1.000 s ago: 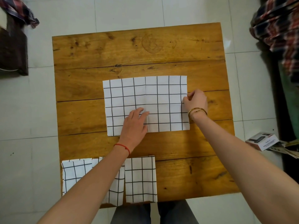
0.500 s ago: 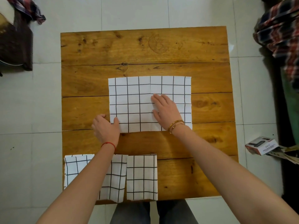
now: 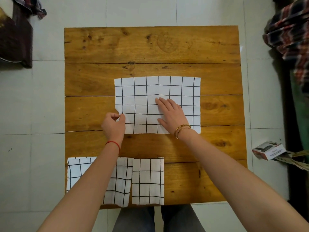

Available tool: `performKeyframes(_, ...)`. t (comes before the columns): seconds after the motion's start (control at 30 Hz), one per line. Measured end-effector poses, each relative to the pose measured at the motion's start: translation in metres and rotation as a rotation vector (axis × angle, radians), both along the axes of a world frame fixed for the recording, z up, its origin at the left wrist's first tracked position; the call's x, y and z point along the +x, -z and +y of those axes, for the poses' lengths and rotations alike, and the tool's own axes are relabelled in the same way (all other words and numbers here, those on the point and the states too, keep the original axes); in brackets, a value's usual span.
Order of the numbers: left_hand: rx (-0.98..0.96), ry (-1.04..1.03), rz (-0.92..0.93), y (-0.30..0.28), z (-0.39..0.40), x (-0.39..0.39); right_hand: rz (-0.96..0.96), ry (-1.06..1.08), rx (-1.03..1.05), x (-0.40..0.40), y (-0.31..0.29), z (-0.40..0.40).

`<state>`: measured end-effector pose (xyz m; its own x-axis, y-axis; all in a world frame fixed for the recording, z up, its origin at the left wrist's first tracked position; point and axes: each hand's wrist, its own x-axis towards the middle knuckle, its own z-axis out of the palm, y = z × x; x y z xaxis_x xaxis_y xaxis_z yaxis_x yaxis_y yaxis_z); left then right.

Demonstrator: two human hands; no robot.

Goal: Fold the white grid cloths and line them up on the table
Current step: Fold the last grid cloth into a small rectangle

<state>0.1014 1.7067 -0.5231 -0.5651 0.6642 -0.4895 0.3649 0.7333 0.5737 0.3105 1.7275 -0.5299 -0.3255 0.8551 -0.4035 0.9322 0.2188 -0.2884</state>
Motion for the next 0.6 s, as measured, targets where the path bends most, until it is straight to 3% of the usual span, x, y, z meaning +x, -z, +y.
performKeyframes(0.17,0.098,-0.094,-0.225,-0.026,0.0,-0.005,-0.025,0.013,0.014,-0.004,0.001,-0.002)
performKeyframes(0.33,0.091,-0.057,-0.482,-0.045,-0.003,-0.017,-0.05,0.014,0.035,-0.011,0.007,-0.005)
performKeyframes(0.43,0.11,0.024,-0.574,-0.056,-0.003,-0.016,-0.031,-0.002,0.035,-0.017,0.008,-0.004)
performKeyframes(0.6,0.142,0.338,-0.574,-0.07,0.004,0.006,0.008,-0.033,0.039,-0.026,0.01,-0.002)
